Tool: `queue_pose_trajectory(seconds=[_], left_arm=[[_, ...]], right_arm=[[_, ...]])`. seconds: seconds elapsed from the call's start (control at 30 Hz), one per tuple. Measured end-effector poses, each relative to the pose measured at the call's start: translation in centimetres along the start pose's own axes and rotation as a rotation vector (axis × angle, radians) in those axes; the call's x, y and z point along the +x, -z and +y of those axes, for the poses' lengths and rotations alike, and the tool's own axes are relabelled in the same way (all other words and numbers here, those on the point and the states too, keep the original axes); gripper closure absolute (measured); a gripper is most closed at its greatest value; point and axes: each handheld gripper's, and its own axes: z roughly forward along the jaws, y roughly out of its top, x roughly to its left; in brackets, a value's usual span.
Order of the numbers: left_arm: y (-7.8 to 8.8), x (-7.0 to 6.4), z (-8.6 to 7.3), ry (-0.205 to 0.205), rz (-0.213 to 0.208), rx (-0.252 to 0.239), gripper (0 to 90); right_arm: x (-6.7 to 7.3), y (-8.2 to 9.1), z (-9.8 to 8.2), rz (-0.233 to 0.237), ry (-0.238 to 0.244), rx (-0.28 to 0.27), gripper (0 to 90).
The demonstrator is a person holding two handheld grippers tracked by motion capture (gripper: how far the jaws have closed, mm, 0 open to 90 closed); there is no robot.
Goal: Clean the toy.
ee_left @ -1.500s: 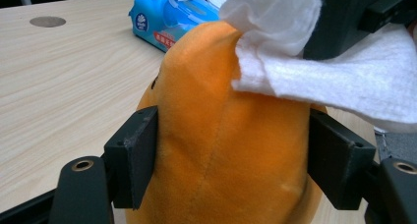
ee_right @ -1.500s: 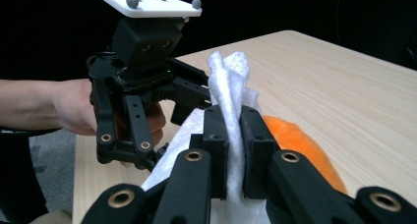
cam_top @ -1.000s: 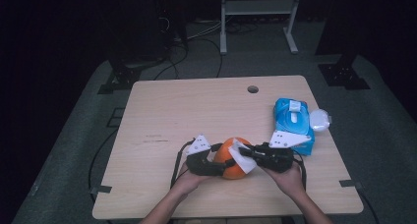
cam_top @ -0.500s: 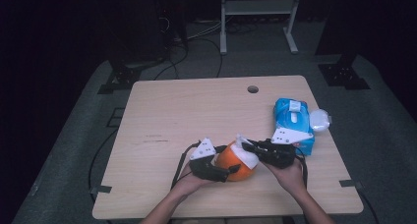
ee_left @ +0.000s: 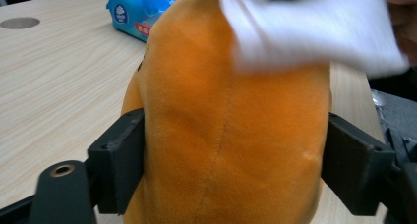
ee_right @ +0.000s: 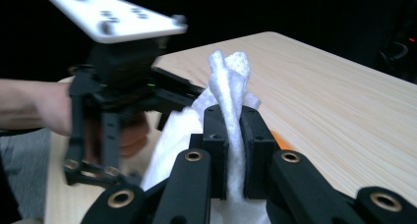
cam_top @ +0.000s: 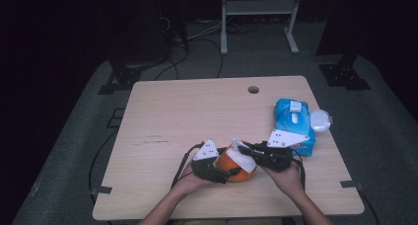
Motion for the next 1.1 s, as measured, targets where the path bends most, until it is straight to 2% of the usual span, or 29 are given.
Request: queue_pose_trajectory(seconds=[0.1, 0.2, 0.27, 0.33, 0.43, 0.47, 0.63, 0.7, 0.8, 0.9, 0.97, 1.03, 1.1], left_arm=[[0.0, -0.4, 0.1, -0.029, 0.007, 0.014, 21.4], [-0.1, -0.8, 0.2, -0.041, 0.014, 0.013, 22.7], [-0.2, -0.9, 0.2, -0.052, 0.014, 0.011, 23.2], [-0.1, -0.8, 0.1, -0.051, 0.016, 0.007, 23.5], [-0.1, -0.8, 0.2, -0.049, 0.012, 0.0, 23.9], [-0.1, -0.8, 0.2, -0.051, 0.011, -0.002, 24.1], [-0.1, -0.8, 0.3, -0.045, 0.016, 0.005, 24.4], [-0.1, -0.8, 0.4, -0.031, 0.019, 0.01, 24.5], [-0.2, -0.8, 0.4, -0.024, 0.024, 0.008, 24.6], [-0.1, -0.7, 0.3, -0.016, 0.021, 0.0, 25.1], [0.0, -0.7, 0.2, -0.012, 0.02, -0.001, 25.2], [0.0, -0.6, 0.2, -0.023, 0.018, -0.002, 25.2], [0.0, -0.5, 0.1, -0.015, 0.018, -0.008, 24.5]], right_arm=[[1.2, -1.0, 0.3, 0.025, 0.034, 0.02, 82.1], [1.3, -1.0, 0.4, 0.003, 0.05, 0.031, 82.2], [0.4, -0.5, 0.4, -0.027, 0.037, 0.021, 82.2], [-1.0, 0.3, 0.0, -0.062, -0.003, 0.019, 82.1], [-2.3, 1.1, -0.8, -0.077, -0.057, 0.01, 82.2], [-2.4, 1.3, -0.9, -0.078, -0.059, 0.013, 82.1], [-1.3, 1.4, -0.7, -0.089, -0.02, 0.014, 82.2], [-0.5, 1.1, -0.3, -0.07, -0.002, 0.01, 82.1], [1.1, 0.1, 0.2, -0.031, 0.052, 0.024, 82.0], [2.0, -0.4, 0.4, -0.028, 0.09, 0.043, 82.0], [1.4, -0.2, 0.5, -0.034, 0.077, 0.037, 82.0], [0.1, 0.5, 0.4, -0.074, 0.044, 0.023, 82.0], [-1.1, 1.1, -0.1, -0.106, 0.012, 0.021, 82.0]])
